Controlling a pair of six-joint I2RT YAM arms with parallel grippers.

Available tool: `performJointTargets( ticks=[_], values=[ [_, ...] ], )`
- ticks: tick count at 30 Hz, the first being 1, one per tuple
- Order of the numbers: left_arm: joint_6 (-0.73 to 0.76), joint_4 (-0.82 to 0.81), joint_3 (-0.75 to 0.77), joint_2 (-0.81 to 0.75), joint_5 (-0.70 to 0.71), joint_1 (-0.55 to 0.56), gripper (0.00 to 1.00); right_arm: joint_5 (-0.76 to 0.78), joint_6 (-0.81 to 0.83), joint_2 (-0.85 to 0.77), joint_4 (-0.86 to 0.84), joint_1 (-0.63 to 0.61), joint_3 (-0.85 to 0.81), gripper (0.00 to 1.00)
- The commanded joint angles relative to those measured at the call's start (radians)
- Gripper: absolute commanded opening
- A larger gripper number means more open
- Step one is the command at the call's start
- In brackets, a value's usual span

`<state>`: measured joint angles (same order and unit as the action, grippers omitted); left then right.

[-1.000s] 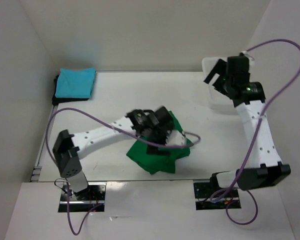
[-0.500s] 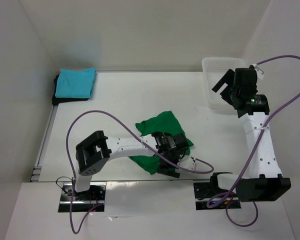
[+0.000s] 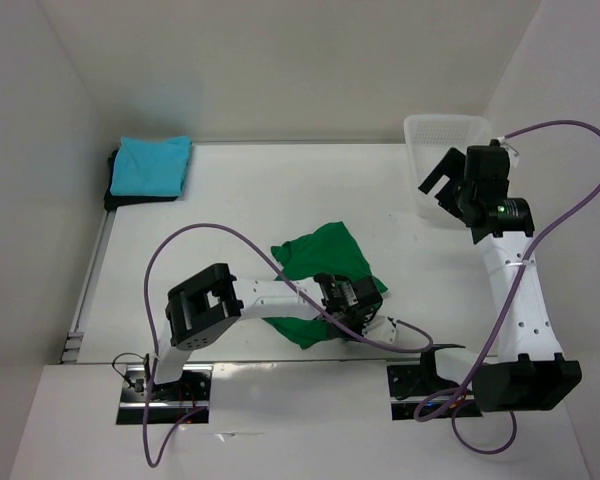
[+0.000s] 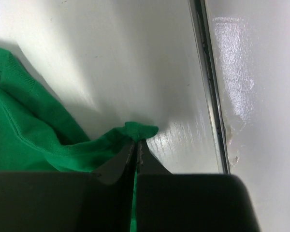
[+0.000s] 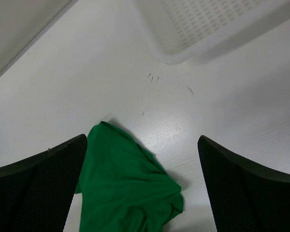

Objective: Fold and stack the t-shirts
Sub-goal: Flatten out the tshirt

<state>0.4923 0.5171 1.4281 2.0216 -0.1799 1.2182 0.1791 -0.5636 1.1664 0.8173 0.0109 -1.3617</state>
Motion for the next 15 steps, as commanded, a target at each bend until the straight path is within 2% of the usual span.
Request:
performJointTargets(
  ticks=[1,5,8,9,10,12,14,15],
  values=[
    [0.0,0.034,-0.012,-0.035,0.01,0.0,0.0,-0.039,0.005,-0.028,-0.064,0.004,0.032,1.0],
    [0.019,0.136,0.058,-0.196,0.045,-0.069,0.0,-0.059,0.005,-0.005,-0.064,0.014,0.053,1.0],
    [0.009,0.268,0.207,-0.274,0.001,-0.225,0.0,-0.093,0.014,0.032,-0.073,0.014,0.078,1.0],
    [-0.003,0.321,0.242,-0.288,-0.047,-0.321,0.0,-0.108,0.014,0.041,-0.073,0.014,0.093,1.0],
    [-0.003,0.343,0.299,-0.302,-0.076,-0.371,0.0,-0.119,0.014,0.059,-0.085,0.014,0.102,1.0],
    [-0.012,0.368,0.325,-0.342,-0.119,-0.513,0.0,-0.166,0.014,0.079,-0.099,0.014,0.116,1.0],
    [-0.023,0.354,0.325,-0.363,-0.148,-0.607,0.0,-0.193,0.024,0.12,-0.122,0.014,0.127,1.0],
    [-0.04,0.342,0.325,-0.373,-0.17,-0.705,0.0,-0.193,0.024,0.137,-0.122,-0.018,0.127,1.0]
  ],
)
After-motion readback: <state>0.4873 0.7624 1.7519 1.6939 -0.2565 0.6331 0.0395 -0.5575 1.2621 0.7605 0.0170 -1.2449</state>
